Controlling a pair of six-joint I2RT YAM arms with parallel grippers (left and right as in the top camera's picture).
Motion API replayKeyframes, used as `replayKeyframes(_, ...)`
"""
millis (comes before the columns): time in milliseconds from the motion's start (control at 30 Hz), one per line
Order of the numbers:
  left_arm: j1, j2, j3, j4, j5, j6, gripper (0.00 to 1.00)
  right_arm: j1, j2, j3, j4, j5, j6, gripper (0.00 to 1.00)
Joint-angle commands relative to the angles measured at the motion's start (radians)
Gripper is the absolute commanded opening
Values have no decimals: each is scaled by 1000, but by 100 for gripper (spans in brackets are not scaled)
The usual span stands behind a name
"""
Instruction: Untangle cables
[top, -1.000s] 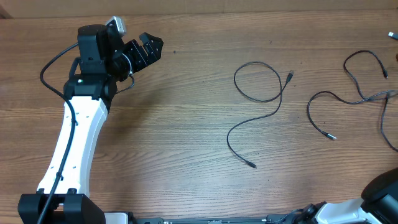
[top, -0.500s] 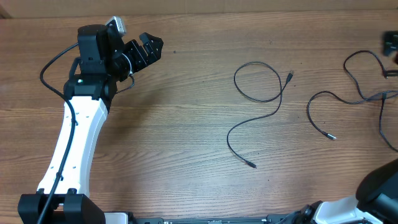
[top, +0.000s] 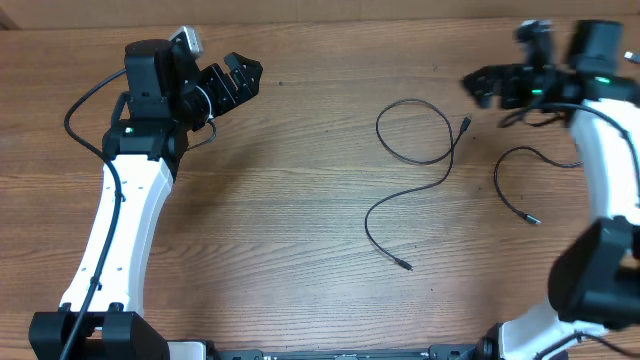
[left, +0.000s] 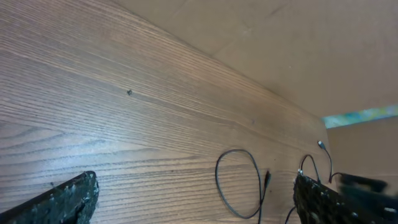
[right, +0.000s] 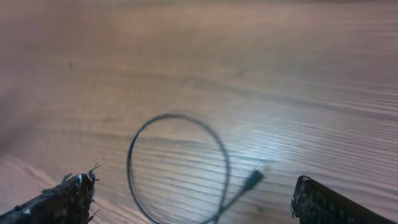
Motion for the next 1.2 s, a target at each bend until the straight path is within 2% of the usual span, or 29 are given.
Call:
replayKeyframes(0,0,-2,5,3,-6,23,100,80,70,2,6,70,-51,100)
replayKeyframes(367,0,-2,5,3,-6,23,100,217,251,2,105,219,-58,100)
replayKeyframes(667,0,-2,5,3,-6,23,100,216,352,2,192,222,-351,100)
replayKeyframes(900,0,-2,5,3,-6,23,100,208,383,2,309,221,-362,100)
replayKeyframes(1167,0,-2,5,3,-6,23,100,207,456,2,323,208,-361,97)
